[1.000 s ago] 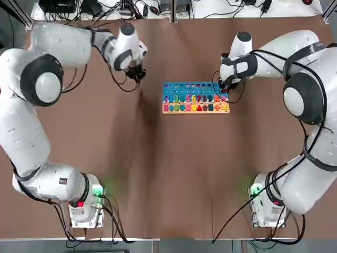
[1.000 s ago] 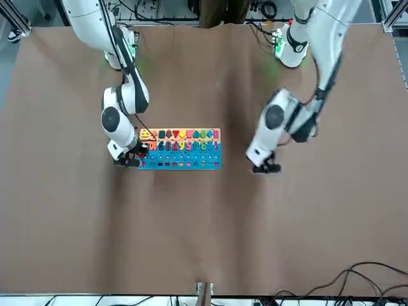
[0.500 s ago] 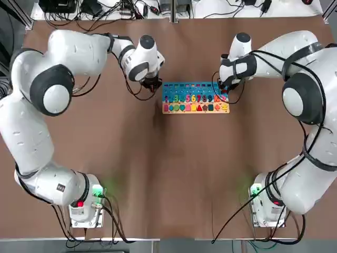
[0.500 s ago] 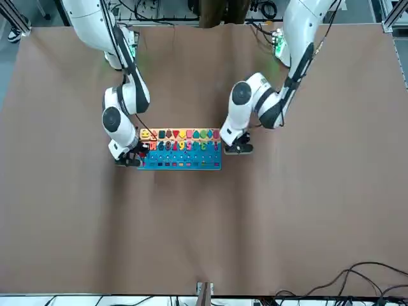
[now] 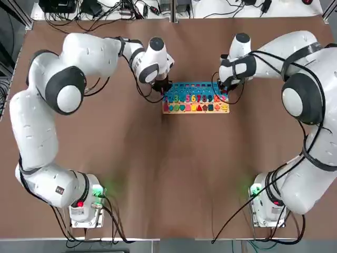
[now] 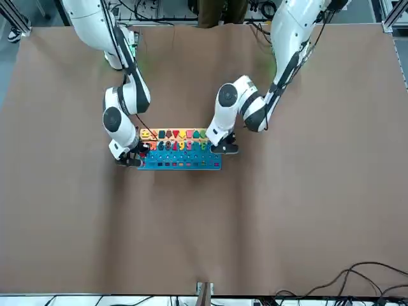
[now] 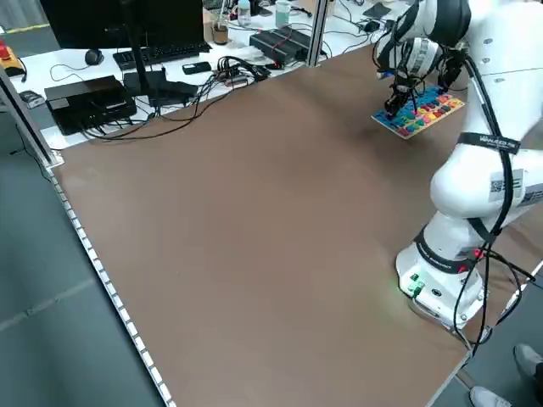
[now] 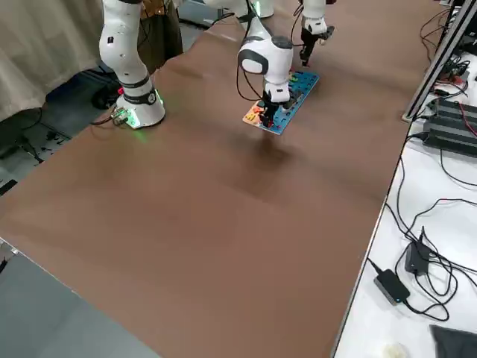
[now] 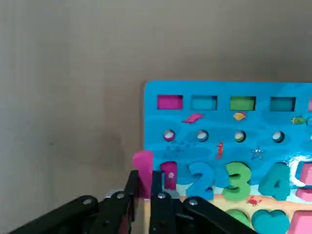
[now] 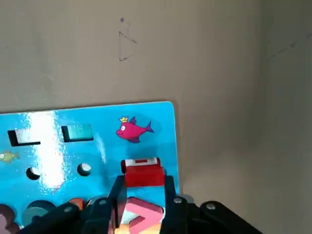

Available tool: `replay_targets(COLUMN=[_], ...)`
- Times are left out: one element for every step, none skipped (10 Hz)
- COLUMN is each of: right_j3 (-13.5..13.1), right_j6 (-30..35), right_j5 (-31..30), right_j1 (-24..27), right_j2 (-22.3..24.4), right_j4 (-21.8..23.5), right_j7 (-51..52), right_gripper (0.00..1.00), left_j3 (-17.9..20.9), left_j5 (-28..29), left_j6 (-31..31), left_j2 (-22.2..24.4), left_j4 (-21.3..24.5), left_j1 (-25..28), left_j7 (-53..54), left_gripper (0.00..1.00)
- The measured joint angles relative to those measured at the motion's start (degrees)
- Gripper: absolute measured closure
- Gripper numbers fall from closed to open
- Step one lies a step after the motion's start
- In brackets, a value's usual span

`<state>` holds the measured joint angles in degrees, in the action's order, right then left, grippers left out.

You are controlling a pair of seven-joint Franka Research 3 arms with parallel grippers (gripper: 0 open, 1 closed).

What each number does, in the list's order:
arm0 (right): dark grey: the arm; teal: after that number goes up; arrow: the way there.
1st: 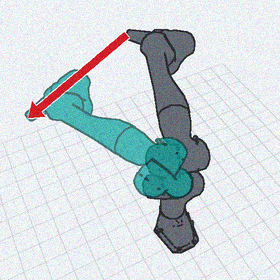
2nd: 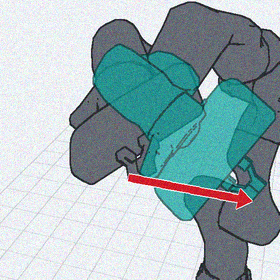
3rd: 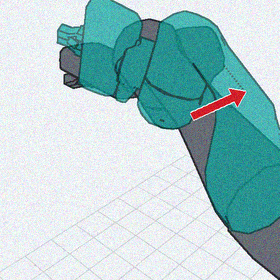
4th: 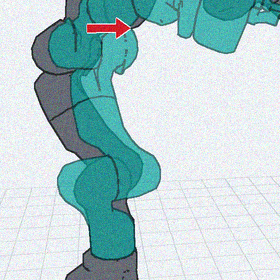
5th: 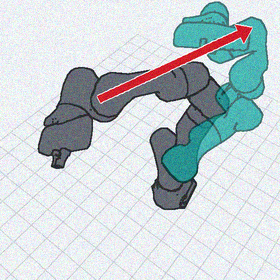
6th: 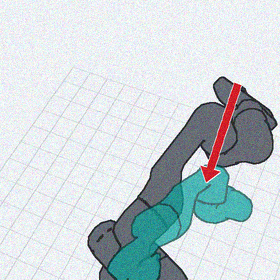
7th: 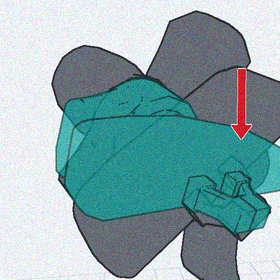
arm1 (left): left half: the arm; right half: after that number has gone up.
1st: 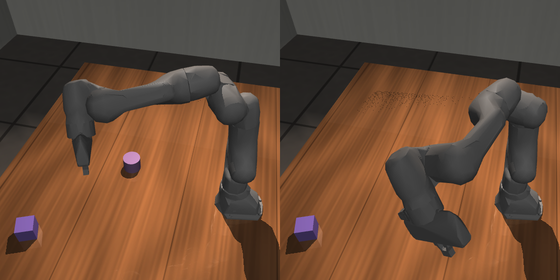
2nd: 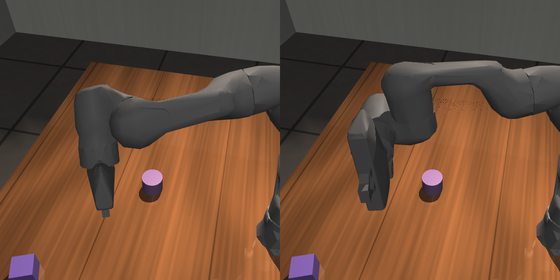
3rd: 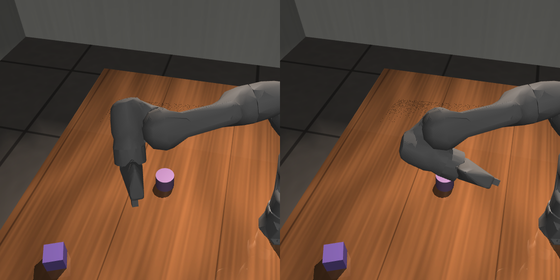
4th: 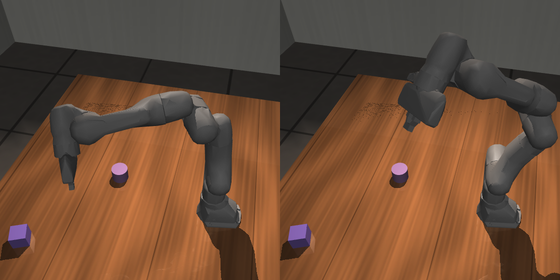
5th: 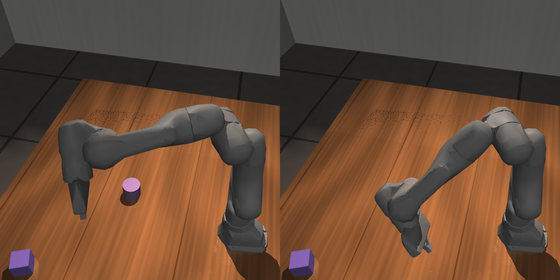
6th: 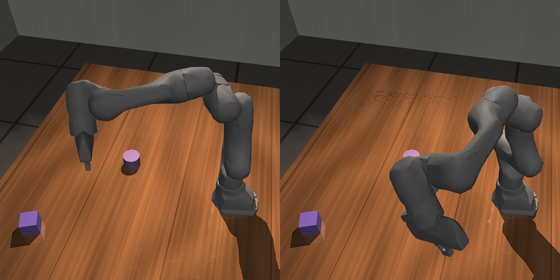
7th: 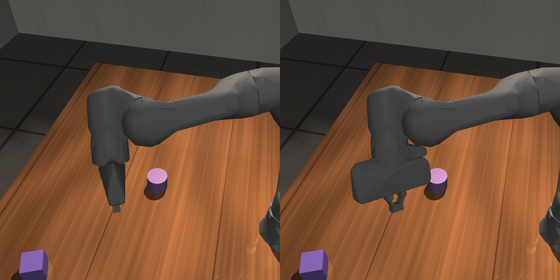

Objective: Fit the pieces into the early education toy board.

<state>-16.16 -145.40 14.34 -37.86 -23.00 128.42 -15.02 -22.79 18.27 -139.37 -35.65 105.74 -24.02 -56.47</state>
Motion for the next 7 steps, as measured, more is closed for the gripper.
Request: replay_targets(right_j3=[0.01, 0.01, 0.01, 0.0, -0.06, -0.21, -0.43], right_j6=[0.0, 0.0, -0.01, -0.02, -0.02, -0.02, -0.02], right_j5=[0.48, 0.68, 0.82, 0.91, 1.03, 1.12, 1.15], right_j1=[-0.29, -0.63, -0.89, -0.96, -0.96, -0.95, -0.81], right_j2=[-0.06, -0.16, -0.24, -0.25, -0.26, -0.29, -0.34], right_j4=[-0.07, -0.24, -0.35, -0.36, -0.37, -0.37, -0.37], right_j7=[-0.01, -0.05, -0.08, -0.09, -0.09, -0.11, -0.11], right_gripper=[0.64, 0.64, 0.64, 0.64, 0.64, 0.64, 0.64], left_j3=[-0.03, -0.04, -0.04, -0.04, -0.01, 0.01, 0.02], left_j5=[-0.18, -0.39, -0.52, -0.54, -0.54, -0.55, -0.55], left_j6=[0.0, 0.0, 0.0, 0.04, 0.06, 0.06, 0.06], left_j2=[-1.12, -1.82, -2.16, -2.29, -2.56, -3.03, -3.49], left_j4=[-0.95, -1.6, -1.87, -1.88, -1.88, -1.88, -1.88], left_j1=[-0.63, -1.47, -2.04, -2.21, -2.2, -2.19, -2.18], left_j7=[-0.01, -0.01, -0.04, -0.04, -0.05, -0.05, -0.05], left_gripper=[0.86, 0.86, 0.86, 0.86, 0.86, 0.86, 0.86])
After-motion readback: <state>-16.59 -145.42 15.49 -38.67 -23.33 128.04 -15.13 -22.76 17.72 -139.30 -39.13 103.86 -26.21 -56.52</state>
